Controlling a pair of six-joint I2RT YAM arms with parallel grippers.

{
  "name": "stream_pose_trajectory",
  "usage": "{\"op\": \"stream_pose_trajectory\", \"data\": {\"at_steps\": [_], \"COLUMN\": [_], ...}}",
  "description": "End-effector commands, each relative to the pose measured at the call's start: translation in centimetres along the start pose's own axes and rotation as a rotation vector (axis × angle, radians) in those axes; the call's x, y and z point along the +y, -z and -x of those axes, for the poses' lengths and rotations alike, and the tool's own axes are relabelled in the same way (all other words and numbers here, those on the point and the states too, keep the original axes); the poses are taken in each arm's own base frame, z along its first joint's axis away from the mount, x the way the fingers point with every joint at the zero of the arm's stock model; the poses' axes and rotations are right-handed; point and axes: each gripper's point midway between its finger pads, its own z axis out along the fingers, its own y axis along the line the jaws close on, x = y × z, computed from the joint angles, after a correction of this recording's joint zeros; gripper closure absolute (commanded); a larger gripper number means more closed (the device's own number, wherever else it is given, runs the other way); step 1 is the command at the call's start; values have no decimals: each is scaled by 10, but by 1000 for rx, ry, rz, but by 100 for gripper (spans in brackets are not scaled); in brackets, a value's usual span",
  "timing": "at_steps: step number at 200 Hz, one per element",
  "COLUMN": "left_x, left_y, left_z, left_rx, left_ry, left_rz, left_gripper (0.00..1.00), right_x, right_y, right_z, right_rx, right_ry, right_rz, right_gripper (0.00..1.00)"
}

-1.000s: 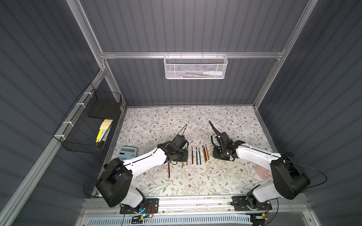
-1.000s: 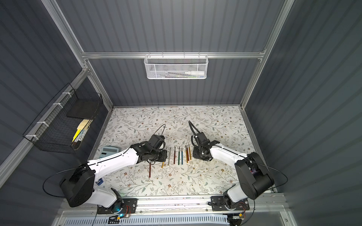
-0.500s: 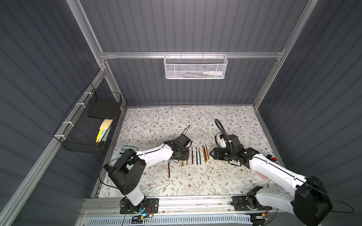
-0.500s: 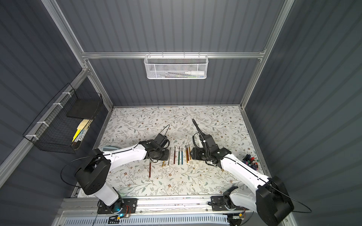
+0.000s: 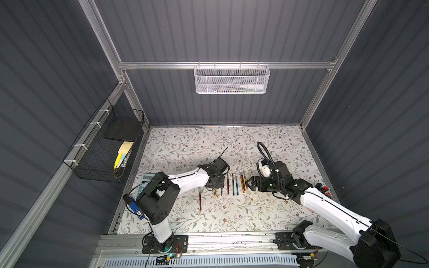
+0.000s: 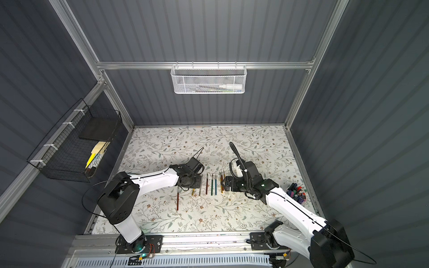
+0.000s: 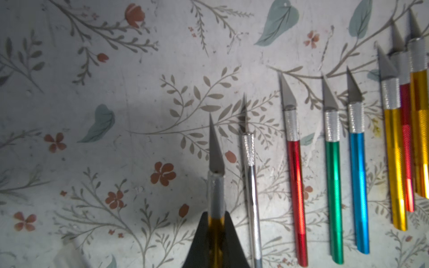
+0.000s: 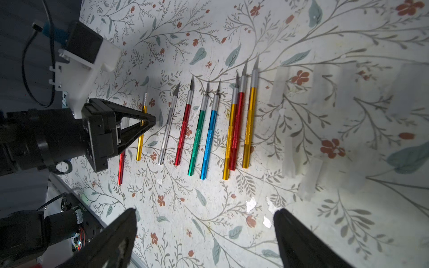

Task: Remove protective caps from carving knives
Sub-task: Place the carving knife at the center of the board.

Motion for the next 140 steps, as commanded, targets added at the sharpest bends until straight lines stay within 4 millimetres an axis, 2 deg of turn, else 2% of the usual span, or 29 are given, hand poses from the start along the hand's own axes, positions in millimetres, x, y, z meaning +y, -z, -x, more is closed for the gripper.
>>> {"op": "stream_pose_trajectory", "data": {"at_steps": [1, 71, 140], "left_x": [7, 9, 14], "left_y": [-3, -11, -17], "left_z": [1, -3, -10], "left_rx": [14, 38, 58], "left_ry": [22, 21, 24], "left_rz": [39, 56, 80], "left_gripper": [96, 93, 83], "right_x": [-2, -6, -9], "right_y": [-1, -1, -3], "right_z": [-3, -2, -3], "right_rx": [3, -5, -8], "right_ry": [8, 4, -3], "right_rz": [-8, -25, -34], "right_gripper": [7, 7, 7]}}
